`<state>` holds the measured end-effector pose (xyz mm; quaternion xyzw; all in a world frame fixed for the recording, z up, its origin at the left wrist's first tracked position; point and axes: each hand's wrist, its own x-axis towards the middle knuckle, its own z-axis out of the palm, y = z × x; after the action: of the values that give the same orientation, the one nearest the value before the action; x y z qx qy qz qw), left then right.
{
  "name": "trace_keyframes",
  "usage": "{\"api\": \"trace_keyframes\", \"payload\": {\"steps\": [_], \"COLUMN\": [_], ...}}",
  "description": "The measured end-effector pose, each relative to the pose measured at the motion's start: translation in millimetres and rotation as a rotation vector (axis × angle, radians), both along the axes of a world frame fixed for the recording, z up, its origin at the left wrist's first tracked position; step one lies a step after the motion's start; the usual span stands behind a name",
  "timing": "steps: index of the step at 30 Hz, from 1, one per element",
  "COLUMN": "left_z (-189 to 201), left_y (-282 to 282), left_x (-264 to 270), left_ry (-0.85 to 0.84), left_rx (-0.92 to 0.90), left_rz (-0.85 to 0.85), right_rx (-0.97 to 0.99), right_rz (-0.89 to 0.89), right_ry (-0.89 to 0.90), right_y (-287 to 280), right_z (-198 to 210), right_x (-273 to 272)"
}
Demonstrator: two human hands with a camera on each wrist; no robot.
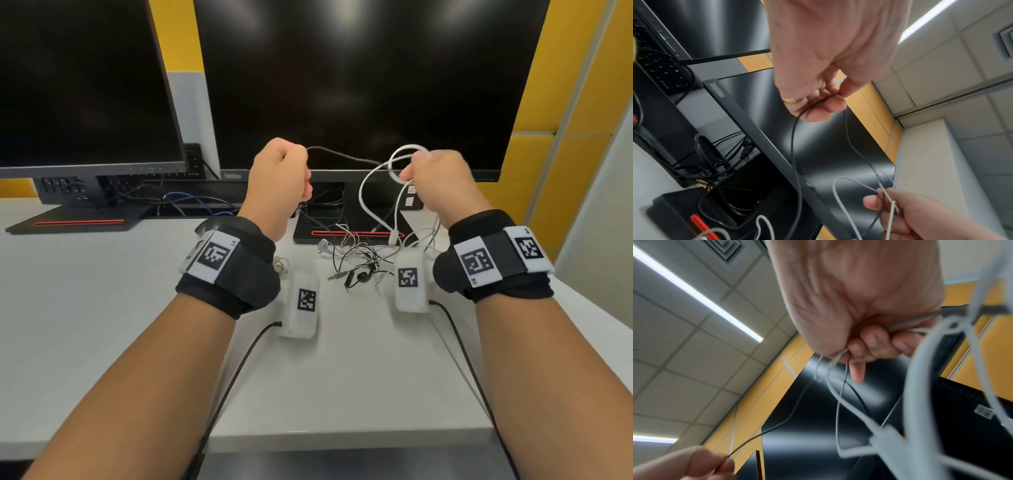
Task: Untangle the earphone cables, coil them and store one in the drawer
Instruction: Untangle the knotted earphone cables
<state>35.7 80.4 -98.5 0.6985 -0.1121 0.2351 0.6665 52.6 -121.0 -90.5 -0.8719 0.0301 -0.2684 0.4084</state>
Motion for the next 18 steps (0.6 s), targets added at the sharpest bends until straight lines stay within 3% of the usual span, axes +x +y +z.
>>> {"api": "trace_keyframes", "payload": {"steps": [3,6,8,11,15,18], "left_z": [0,2,2,0,-6,-9], "left_y": [3,2,4,4,-4,-4], "left_x": [3,0,0,2,-3,-4], "left_ry": [0.046,0.037,-0.026,-0.015,0.025,0.067], "left_rx": [-0.125,-0.372,-0.371,-0.230,0.215,0.380], "left_rz": [0.049,0.024,0.105,0.084,-0.024,-0.030], "right_rx": [0.285,0.265,0.260,0.256,0.262,0.337], "right_rz": [-0.047,-0.113,-0.091,-0.040,0.058,0.143], "right_ry": [-0.152,-0.150,-0.118,-0.076,-0.040,0.067], "right_y": [-3,-5,-6,-6,4,10], "right_z": [2,-1,-3,-1,1,2], "right_x": [4,8,10,6,-2,-3]}}
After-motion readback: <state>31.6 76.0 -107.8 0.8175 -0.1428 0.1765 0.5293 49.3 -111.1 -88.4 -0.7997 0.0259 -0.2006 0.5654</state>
